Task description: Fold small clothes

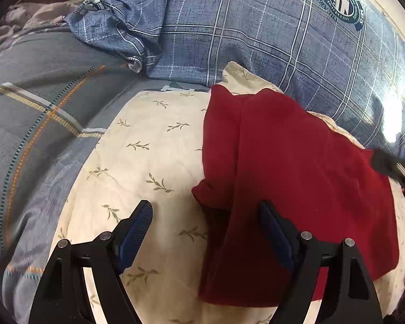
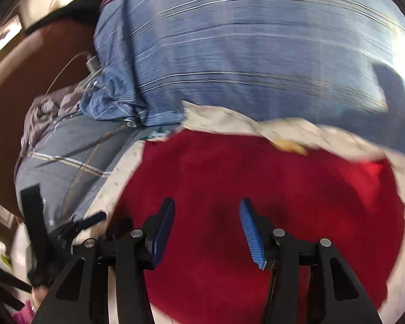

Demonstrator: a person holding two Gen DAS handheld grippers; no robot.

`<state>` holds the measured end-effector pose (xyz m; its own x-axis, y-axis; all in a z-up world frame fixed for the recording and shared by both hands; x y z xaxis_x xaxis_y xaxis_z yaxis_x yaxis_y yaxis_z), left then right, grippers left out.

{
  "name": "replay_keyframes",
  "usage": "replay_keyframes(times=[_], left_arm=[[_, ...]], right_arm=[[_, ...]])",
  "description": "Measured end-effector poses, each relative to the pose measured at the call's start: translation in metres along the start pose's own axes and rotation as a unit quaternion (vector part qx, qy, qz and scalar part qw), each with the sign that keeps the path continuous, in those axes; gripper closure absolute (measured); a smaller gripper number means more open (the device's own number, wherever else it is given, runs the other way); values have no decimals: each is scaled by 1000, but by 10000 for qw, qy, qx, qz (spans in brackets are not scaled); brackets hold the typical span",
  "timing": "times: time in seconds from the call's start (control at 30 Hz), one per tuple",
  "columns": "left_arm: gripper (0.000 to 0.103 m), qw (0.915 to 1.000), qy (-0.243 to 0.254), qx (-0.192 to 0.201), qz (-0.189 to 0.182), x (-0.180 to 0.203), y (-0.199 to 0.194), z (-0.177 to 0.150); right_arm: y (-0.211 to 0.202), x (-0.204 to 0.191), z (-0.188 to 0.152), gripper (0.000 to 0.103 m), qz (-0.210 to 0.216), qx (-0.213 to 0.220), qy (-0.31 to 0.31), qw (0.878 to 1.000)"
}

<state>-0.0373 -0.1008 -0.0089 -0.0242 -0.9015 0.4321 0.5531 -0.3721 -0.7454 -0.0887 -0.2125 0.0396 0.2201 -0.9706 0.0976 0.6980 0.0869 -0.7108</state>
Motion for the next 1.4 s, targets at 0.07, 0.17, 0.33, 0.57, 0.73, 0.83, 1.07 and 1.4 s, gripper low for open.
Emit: replay_keyframes(times=[0.07,0.17,0.33,0.57,0.73,0.83,1.07,1.4], left_arm=[[21,9998,-128,-62,-137,-6,5,1],[20,9995,-194,-129,-228,-11,9,3],[18,9990,-234,-165,-337,-15,15,8],[17,9990,-217,-176,-349,-15,18,10],[17,9991,-229,-149,-316,-15,14,8],[17,9991,-253,-135,-316,-16,14,7],[15,9993,-232,-99,-291,-16,15,6],[14,9994,-202,-63,-266,-15,16,6]], right_arm=[[21,-15,17,59,68,-31,-139,9999],[67,-32,43,66,-53,-161,-345,9993],[130,-27,44,66,-327,-658,-270,9969],[119,-21,45,63,-125,-647,-54,9978],[101,-35,54,28,248,-653,46,9975],[113,-53,56,25,187,-981,-306,9945],[148,-68,54,13,-182,-1305,-801,9880],[149,-63,47,22,-274,-1062,-944,9895]])
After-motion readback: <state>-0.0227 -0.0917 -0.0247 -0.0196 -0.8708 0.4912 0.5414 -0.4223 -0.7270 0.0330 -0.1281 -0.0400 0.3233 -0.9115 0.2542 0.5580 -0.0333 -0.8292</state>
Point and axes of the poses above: each gripper's, at about its wrist camera, not at the fingertips, and y roughly the way its jaws point, x to its right, z to its top, the point moved 5 cm from there along y, roughly the way its jaws point, and after that the axes turned 13 degrees about -y, right-handed, at the moved point
